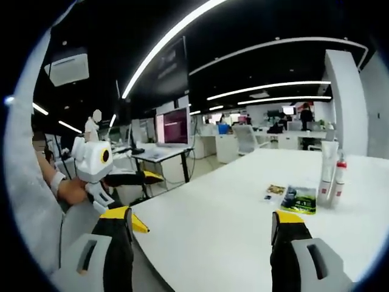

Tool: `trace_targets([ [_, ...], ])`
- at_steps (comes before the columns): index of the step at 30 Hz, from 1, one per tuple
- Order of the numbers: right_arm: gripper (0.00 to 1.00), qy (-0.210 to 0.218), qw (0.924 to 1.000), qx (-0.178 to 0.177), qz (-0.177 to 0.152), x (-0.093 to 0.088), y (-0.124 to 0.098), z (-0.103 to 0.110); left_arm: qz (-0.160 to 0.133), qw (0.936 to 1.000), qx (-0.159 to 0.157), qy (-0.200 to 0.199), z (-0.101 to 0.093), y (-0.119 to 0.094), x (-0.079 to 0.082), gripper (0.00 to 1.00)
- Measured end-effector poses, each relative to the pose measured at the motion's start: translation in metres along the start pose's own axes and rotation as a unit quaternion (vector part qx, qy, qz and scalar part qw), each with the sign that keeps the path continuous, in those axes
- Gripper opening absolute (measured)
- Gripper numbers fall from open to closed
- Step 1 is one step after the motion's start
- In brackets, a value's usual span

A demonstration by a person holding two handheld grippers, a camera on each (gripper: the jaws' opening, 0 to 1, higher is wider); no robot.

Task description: Arrange the skincare products in the storage area until every visible bottle or jar stands upright without overlapping.

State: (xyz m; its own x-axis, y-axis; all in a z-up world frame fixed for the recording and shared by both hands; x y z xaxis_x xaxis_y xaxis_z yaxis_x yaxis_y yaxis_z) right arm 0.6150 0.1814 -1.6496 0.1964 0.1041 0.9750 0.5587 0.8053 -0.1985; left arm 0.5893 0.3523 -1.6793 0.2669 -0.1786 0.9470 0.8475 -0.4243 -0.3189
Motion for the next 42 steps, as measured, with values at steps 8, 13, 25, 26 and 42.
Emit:
trace_targets([
  [8, 0.93, 0.002, 0.9998, -0.005, 0.02, -0.007, 0.003, -0.003, -0.006, 1.0, 0.006, -0.004, 0.001, -0.001, 0.002, 0.99],
  [13, 0.93, -0.003, 0.9995, -0.003, 0.033, -0.012, 0.002, -0.003, -0.005, 1.0, 0.004, -0.007, -0.001, 0.0, 0.002, 0.99],
  [25, 0.92, 0.003, 0.9992, 0.003, 0.04, -0.014, 0.004, -0.002, -0.006, 0.9999, 0.014, -0.006, 0.002, -0.001, 0.002, 0.99],
  [26, 0.92, 0.005, 0.9992, 0.003, 0.04, -0.014, 0.004, -0.002, -0.004, 0.9999, 0.012, -0.007, 0.002, 0.0, 0.001, 0.99],
  [42, 0.88, -0.005, 0.9992, -0.006, 0.038, -0.013, 0.0, -0.006, 0.013, 0.9999, 0.009, -0.006, 0.0, 0.002, -0.004, 0.99],
])
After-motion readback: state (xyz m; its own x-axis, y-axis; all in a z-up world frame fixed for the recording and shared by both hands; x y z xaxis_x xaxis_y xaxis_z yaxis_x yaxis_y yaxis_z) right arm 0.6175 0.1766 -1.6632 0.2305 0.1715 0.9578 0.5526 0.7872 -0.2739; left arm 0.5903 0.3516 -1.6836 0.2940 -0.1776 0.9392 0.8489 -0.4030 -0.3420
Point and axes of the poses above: the point that each gripper's makers call its tool centre point, and the gripper's own axes: y roughly forward along the fingers, z roughly to its left, x roughly out of its top, the point moved 4 cm from there along -y, roughly backward along the fingers, and after that the axes turned 3 degrees about -x, right-handed, at the moved point
